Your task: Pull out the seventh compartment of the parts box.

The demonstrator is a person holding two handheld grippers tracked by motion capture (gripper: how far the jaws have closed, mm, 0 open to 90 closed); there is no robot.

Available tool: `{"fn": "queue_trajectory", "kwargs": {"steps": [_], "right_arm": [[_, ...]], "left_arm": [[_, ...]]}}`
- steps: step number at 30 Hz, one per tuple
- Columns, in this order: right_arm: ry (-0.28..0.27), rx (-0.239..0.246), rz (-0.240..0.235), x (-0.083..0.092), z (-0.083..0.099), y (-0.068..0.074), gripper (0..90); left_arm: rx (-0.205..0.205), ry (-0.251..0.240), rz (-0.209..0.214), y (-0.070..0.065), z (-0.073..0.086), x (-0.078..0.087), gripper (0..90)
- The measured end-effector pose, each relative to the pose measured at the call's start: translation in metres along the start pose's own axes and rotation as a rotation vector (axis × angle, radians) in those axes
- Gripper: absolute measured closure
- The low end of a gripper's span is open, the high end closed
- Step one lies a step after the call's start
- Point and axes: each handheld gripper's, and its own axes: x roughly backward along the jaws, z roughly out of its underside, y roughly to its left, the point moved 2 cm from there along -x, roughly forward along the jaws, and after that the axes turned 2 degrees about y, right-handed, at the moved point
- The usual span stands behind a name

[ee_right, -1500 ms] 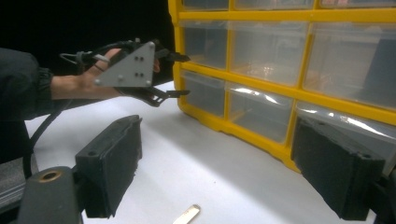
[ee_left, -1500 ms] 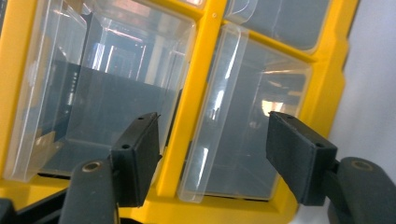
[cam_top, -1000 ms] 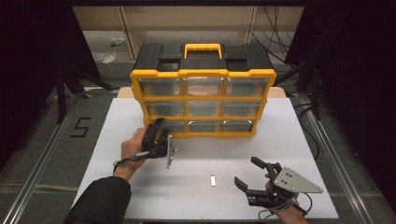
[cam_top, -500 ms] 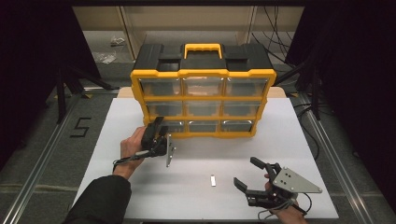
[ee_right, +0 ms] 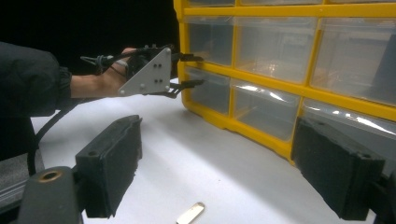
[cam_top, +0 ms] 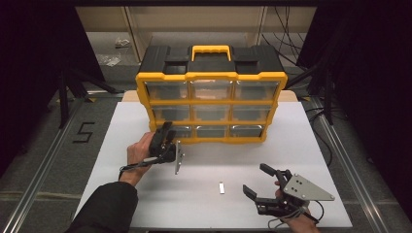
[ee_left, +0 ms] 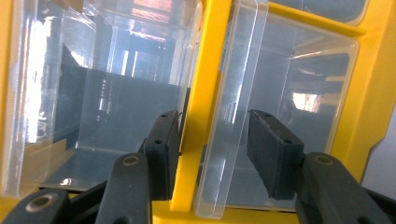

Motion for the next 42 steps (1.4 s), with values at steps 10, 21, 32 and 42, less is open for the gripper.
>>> {"fn": "queue_trajectory", "kwargs": {"steps": [10, 21, 32, 42], "right_arm": [[0.000, 0.002, -0.001, 0.0001, -0.0001, 0.0001, 17.4], [0.006, 0.005, -0.001, 0.0000, 0.0001, 0.0004, 17.4], [0.004, 0.009, -0.001, 0.0000, -0.0001, 0.0002, 17.5], [0.003, 0.007, 0.001, 0.0006, -0.0003, 0.0000, 17.6]], "left_arm": [[-0.024, 0.005, -0.020, -0.0005, 0.0007, -0.0022, 56.1], [-0.057, 0.004, -0.043, -0.0034, -0.0029, -0.0030, 58.7], [-0.086, 0.006, -0.069, -0.0049, -0.0032, -0.0024, 63.5], [-0.100, 0.001, -0.072, -0.0054, -0.0031, -0.0004, 64.1]]}}
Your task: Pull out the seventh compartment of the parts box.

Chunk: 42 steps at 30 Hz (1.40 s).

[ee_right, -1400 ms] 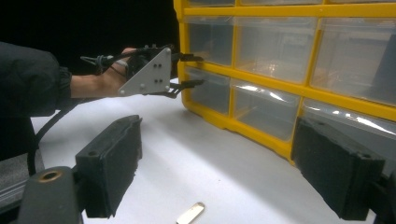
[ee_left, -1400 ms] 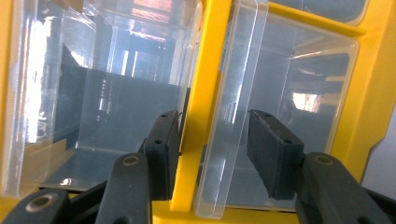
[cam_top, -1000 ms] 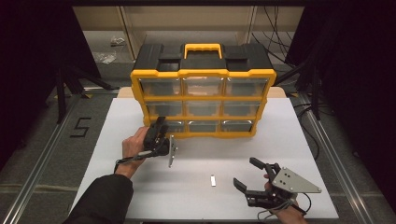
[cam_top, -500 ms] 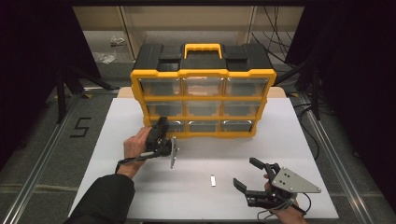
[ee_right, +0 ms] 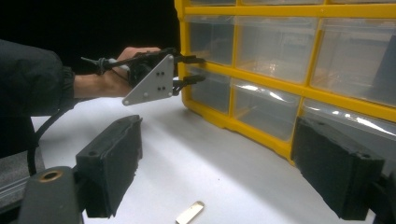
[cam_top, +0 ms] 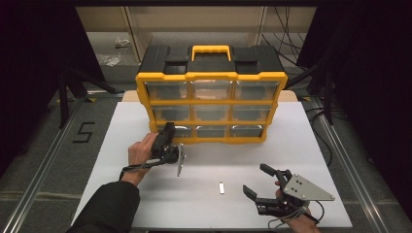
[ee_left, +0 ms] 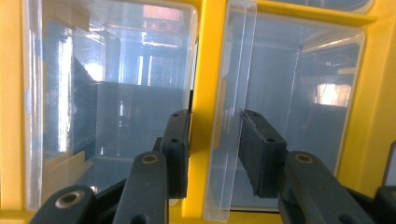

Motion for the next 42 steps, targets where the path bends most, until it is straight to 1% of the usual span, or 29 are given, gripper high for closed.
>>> {"fn": "queue_trajectory", "kwargs": {"steps": [9, 10, 11, 13, 14, 22, 27, 31, 33, 34, 35, 39, 40, 42], "right_arm": [[-0.001, 0.002, 0.001, 0.000, 0.000, 0.000, 17.7], [-0.001, 0.001, 0.000, 0.000, 0.000, 0.000, 17.7], [-0.002, 0.002, 0.000, 0.000, 0.000, 0.000, 17.6], [-0.002, 0.002, -0.002, 0.000, 0.000, 0.000, 17.6], [-0.003, 0.002, -0.002, 0.000, 0.000, 0.000, 17.6], [-0.002, 0.003, -0.002, 0.000, 0.000, 0.000, 17.6], [-0.001, 0.004, -0.001, 0.000, 0.000, 0.000, 17.7], [-0.001, 0.005, 0.000, 0.000, 0.000, 0.000, 17.7], [-0.001, 0.004, 0.000, 0.001, 0.000, 0.000, 17.7], [-0.001, 0.004, 0.000, 0.001, 0.000, 0.000, 17.7], [0.000, 0.004, 0.001, 0.001, 0.000, -0.001, 17.7], [0.000, 0.004, 0.003, 0.001, 0.000, -0.001, 17.8], [-0.001, 0.004, 0.003, 0.001, 0.000, -0.001, 17.8], [0.001, 0.005, 0.003, 0.001, 0.000, -0.001, 17.8]], "left_arm": [[-0.010, -0.001, 0.008, 0.001, 0.000, 0.001, 64.6], [-0.019, -0.005, 0.020, 0.000, 0.000, 0.003, 65.5], [-0.017, -0.015, 0.032, -0.001, 0.000, 0.003, 71.8], [-0.023, -0.018, 0.038, -0.002, 0.000, 0.003, 74.1], [-0.013, -0.017, 0.046, -0.001, 0.000, 0.003, 75.2], [-0.022, -0.018, 0.056, -0.001, 0.000, 0.004, 76.2], [-0.017, -0.025, 0.062, -0.001, 0.000, 0.004, 76.3], [-0.032, -0.025, 0.060, -0.001, 0.001, 0.005, 76.7], [-0.050, -0.026, 0.059, 0.000, 0.001, 0.007, 77.0], [-0.050, -0.026, 0.059, 0.000, 0.001, 0.007, 77.0], [-0.044, -0.036, 0.058, -0.001, 0.001, 0.007, 77.0], [-0.054, -0.034, 0.066, 0.000, 0.001, 0.010, 77.1], [-0.049, -0.043, 0.062, 0.000, 0.001, 0.010, 77.1], [-0.057, -0.041, 0.064, 0.000, 0.000, 0.012, 77.3]]}}
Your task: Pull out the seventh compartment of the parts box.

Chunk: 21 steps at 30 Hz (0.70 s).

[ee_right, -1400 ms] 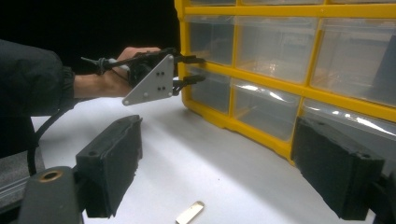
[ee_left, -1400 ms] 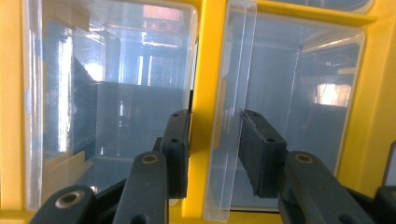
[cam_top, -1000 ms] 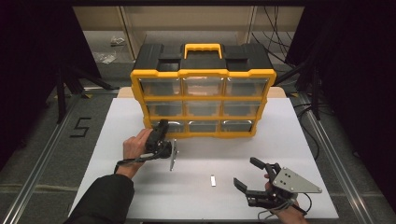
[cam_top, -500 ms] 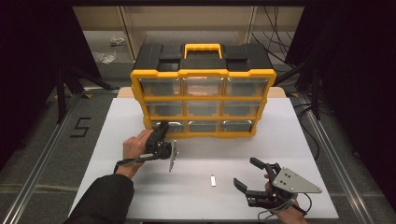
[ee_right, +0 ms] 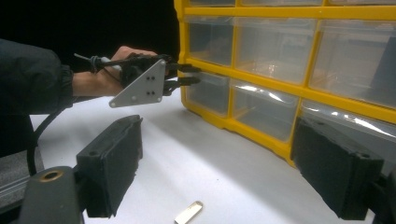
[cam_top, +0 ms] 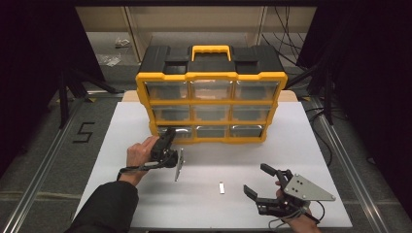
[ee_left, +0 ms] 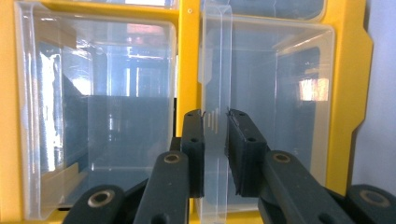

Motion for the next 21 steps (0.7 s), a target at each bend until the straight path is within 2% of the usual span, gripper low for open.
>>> {"fn": "queue_trajectory", "kwargs": {"steps": [21], "right_arm": [[-0.001, 0.004, 0.000, 0.000, 0.000, 0.000, 17.8]], "left_arm": [[-0.007, -0.021, 0.031, 0.001, -0.002, 0.018, 77.3]]}}
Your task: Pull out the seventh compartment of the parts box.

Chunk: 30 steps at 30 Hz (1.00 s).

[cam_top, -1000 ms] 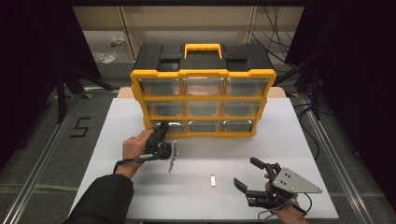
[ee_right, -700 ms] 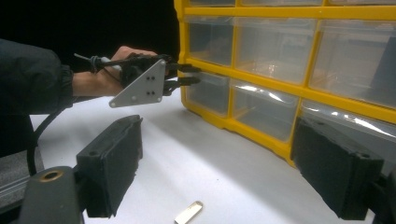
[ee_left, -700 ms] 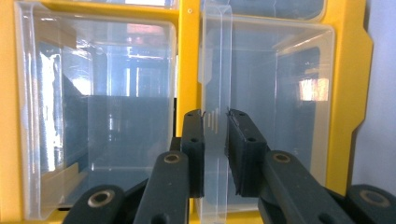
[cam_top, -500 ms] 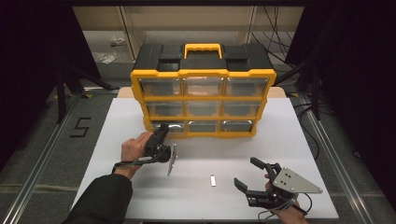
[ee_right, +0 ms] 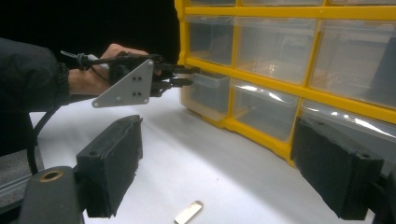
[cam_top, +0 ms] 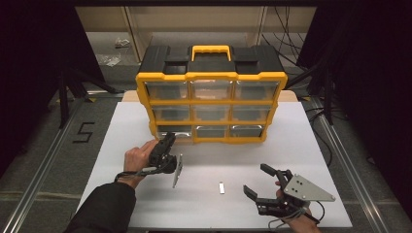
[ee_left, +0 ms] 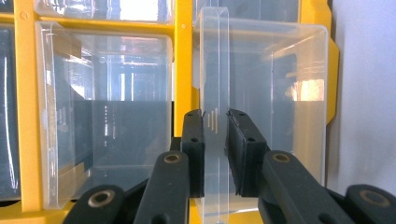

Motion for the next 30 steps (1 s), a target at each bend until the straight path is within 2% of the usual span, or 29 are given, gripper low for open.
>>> {"fn": "queue_trajectory", "kwargs": {"steps": [17, 30], "right_arm": [[0.001, 0.000, -0.002, 0.000, 0.000, 0.000, 17.8], [0.001, 0.000, -0.002, 0.000, 0.000, 0.000, 17.8]], "left_arm": [[-0.014, -0.026, 0.025, 0.001, 0.000, 0.015, 77.3], [-0.026, -0.040, 0.025, 0.001, 0.000, 0.022, 77.3]]}}
